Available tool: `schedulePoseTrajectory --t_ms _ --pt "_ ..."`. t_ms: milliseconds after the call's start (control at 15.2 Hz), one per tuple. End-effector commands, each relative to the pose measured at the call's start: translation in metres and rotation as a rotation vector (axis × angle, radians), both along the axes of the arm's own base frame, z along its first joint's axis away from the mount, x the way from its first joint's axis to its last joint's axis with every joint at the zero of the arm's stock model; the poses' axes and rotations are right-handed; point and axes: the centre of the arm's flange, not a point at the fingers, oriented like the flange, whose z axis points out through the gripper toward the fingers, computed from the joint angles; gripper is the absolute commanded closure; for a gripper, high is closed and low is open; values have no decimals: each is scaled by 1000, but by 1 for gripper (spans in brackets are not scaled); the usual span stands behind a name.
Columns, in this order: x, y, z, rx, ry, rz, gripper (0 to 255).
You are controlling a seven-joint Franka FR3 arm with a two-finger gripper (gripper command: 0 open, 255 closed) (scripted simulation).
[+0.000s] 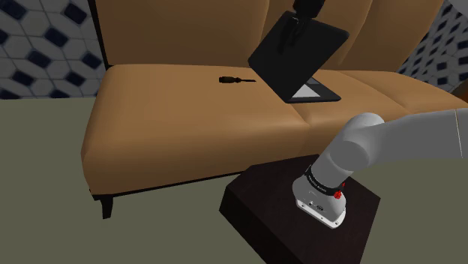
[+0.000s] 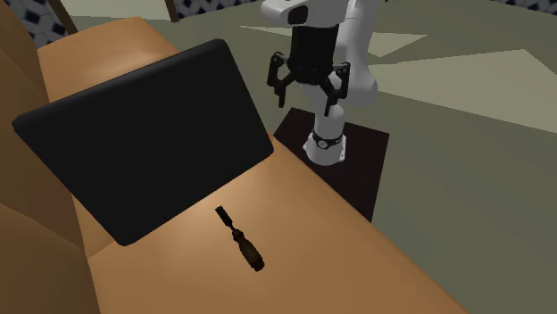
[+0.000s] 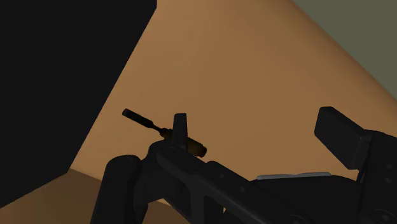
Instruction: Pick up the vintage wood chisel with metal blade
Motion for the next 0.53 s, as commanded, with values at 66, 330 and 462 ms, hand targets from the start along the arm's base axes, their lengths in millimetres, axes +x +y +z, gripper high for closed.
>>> schedulePoseTrajectory --t_ms 66,330,462 --pt "8 -9 -8 5 2 42 0" --pt "44 -41 -39 23 11 210 0" --pt "63 -54 -55 32 16 294 0"
